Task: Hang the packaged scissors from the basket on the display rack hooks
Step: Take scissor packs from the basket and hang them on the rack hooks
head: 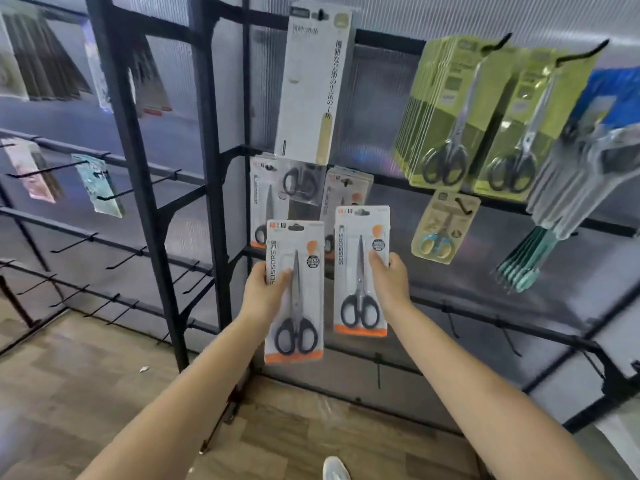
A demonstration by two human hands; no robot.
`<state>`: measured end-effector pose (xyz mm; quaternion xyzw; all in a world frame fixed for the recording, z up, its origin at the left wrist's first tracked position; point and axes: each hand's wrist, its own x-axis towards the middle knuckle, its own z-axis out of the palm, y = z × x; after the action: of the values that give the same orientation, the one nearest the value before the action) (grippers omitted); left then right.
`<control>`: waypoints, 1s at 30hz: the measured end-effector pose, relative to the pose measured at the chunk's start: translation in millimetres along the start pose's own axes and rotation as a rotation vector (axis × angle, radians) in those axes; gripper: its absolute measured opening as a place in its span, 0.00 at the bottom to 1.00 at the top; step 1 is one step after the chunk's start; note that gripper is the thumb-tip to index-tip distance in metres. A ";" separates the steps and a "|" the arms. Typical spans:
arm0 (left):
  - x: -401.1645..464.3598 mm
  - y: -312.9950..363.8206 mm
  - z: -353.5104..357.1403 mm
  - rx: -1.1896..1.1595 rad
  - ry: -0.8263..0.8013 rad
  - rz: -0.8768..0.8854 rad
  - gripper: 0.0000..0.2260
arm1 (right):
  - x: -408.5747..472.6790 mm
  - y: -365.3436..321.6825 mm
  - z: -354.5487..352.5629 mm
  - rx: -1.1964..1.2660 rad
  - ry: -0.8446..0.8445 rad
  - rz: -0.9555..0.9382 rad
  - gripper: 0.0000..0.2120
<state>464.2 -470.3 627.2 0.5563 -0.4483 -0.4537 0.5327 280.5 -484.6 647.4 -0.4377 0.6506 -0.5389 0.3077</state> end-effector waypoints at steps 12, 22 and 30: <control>65.7 -9.8 32.1 0.014 0.057 0.097 0.07 | 76.7 2.2 34.5 -0.032 -0.038 -0.231 0.14; 82.6 -15.5 31.3 -0.030 0.092 0.108 0.06 | 94.8 3.7 37.5 -0.042 -0.024 -0.275 0.16; 84.3 -18.3 32.5 -0.031 0.098 0.108 0.09 | 102.9 8.0 51.3 -0.012 -0.062 -0.249 0.12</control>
<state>448.2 -558.6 606.0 0.5445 -0.4438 -0.4036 0.5862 279.4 -599.2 635.2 -0.5333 0.5847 -0.5551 0.2560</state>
